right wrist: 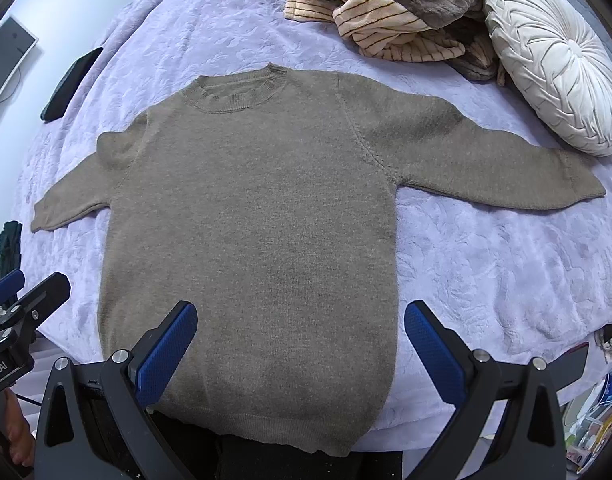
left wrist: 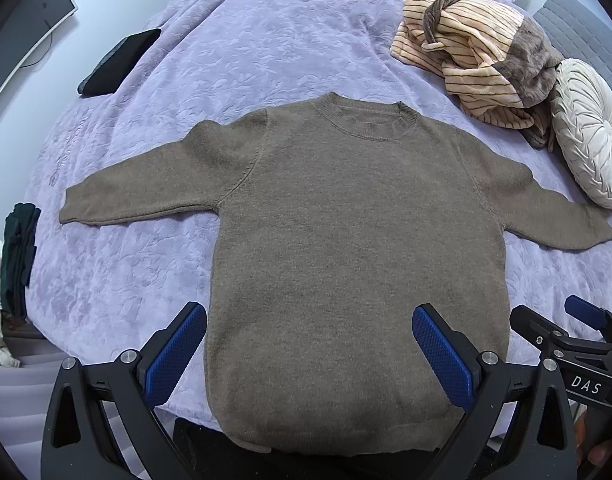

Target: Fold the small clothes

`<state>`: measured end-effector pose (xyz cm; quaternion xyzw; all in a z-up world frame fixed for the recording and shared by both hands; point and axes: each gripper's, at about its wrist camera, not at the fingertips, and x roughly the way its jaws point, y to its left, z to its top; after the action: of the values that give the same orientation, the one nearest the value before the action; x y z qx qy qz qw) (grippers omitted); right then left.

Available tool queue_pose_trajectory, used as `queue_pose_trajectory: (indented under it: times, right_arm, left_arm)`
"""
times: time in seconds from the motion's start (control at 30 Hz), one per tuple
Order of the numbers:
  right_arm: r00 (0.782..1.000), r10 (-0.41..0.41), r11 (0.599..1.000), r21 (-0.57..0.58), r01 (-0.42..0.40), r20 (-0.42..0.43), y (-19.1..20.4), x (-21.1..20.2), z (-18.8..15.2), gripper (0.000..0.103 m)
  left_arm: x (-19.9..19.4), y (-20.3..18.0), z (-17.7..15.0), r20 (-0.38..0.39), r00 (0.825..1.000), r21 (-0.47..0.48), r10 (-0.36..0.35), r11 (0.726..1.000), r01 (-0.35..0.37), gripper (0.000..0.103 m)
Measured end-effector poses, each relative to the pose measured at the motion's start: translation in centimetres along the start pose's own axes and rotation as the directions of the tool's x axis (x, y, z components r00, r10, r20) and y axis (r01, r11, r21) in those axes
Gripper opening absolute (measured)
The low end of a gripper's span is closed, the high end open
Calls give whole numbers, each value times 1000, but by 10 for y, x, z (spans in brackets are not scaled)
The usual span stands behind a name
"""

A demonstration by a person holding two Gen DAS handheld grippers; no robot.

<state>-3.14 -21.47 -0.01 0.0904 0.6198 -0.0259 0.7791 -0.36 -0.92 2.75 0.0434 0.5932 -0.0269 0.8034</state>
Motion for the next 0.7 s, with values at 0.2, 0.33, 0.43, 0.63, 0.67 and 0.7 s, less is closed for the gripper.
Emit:
queue_pose_trajectory:
  times: [0.2,0.33,0.43,0.63,0.67,0.7]
  right_arm:
    - [1000,4,1000,7,-4,1,-2,0,-3,103]
    - [1000,9,1000,10,-9,-6,-4,2,-5,103]
    - [1000,12,1000,10,-11,-10,-4,3,-6,103]
    - [1000,6,1000,-2,-6,-12,-1,3,-6,103]
    - [1000,5,1000,-3,-5,-13,0,3,-6,103]
    - [1000,2,1000,-4,-2,-14,1,4,-6,103]
  left_arm:
    - [-2,6,-1,-4,1000,-18,-5,1000,5,103]
    - [-2,10,-7,-8,1000,-22,-16,1000,16,103]
    - [-3,8,-8,-6,1000,-20,-15,1000,14,103]
    - [-1,10,-9,-14,1000,-21,-22,1000,22,103]
    - [0,11,-9,-18,1000,-22,-24,999,24,103]
    - [1,12,-10,-21,999,-24,-28,999,28,103]
